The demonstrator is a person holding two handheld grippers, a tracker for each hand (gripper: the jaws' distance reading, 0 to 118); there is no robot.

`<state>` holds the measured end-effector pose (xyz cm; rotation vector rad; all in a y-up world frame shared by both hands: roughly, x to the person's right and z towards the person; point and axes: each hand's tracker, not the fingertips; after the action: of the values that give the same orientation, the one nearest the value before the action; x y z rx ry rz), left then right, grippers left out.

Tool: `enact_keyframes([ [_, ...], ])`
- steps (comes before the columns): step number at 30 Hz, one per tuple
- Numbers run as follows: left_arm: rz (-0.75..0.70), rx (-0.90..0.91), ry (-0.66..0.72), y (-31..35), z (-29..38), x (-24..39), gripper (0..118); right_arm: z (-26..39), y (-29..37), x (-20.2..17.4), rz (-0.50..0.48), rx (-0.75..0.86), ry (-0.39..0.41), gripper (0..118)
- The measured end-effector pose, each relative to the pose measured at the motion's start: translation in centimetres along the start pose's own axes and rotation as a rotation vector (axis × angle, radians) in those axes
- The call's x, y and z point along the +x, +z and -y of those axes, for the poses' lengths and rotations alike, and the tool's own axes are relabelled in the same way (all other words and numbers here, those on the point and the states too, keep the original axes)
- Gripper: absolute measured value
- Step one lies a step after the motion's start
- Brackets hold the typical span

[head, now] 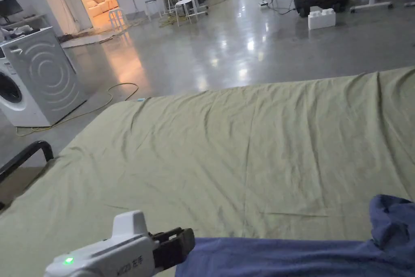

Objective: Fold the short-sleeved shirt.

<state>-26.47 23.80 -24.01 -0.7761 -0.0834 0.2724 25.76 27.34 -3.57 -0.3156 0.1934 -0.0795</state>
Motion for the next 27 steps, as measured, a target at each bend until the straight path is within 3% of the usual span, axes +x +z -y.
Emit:
enact_keyframes([
  [5, -0.153, -0.152, -0.071, -9.6, 0.1, -2.2, 68, 0.1, -0.5, 1.7, 0.056, -0.041, -0.061, 0],
  [7, -0.119, -0.19, -0.129, -13.6, 0.6, -3.1, 67, 0.1, -0.3, 2.6, 0.073, -0.054, -0.09, 0],
  [9, -0.162, -0.207, -0.205, -15.6, 0.7, -4.1, 65, 0.2, -0.1, 3.1, 0.099, -0.059, -0.09, 0],
  [11, -0.261, -0.283, -0.174, -16.3, 1.6, -3.6, 57, 0.7, 0.0, 4.3, 0.127, -0.091, -0.097, 0],
  [12, -0.191, -0.239, -0.151, -16.2, 1.8, -3.6, 53, 1.0, -0.1, 4.6, 0.138, -0.101, -0.102, 0],
  [14, -0.198, -0.229, -0.178, -16.1, 1.7, -3.8, 52, 1.1, -0.7, 4.3, 0.139, -0.131, -0.13, 0],
  [15, -0.198, -0.226, -0.187, -15.7, 1.7, -2.6, 47, 1.3, -1.2, 4.5, 0.134, -0.146, -0.147, 0],
  [17, -0.182, -0.237, -0.186, -15.7, 1.4, -2.5, 8, 1.2, -3.0, 5.1, 0.118, -0.177, -0.176, 0],
  [19, -0.185, -0.276, -0.177, -16.4, 1.2, -2.0, 7, 1.3, -5.8, 6.8, 0.099, -0.214, -0.183, 1],
  [20, -0.185, -0.281, -0.191, -16.8, 1.9, -1.2, 6, 0.9, -7.6, 7.4, 0.085, -0.254, -0.169, 6],
  [22, -0.208, -0.328, -0.221, -17.6, 1.8, -1.3, 6, 0.2, -12.5, 9.0, 0.066, -0.35, -0.138, 58],
  [23, -0.204, -0.339, -0.225, -17.2, 1.7, 0.5, 6, -0.1, -15.2, 9.7, 0.081, -0.402, -0.126, 78],
  [27, -0.197, -0.387, -0.227, -17.3, 0.7, 0.7, 6, 0.4, -26.3, 14.0, 0.181, -0.602, -0.094, 80],
])
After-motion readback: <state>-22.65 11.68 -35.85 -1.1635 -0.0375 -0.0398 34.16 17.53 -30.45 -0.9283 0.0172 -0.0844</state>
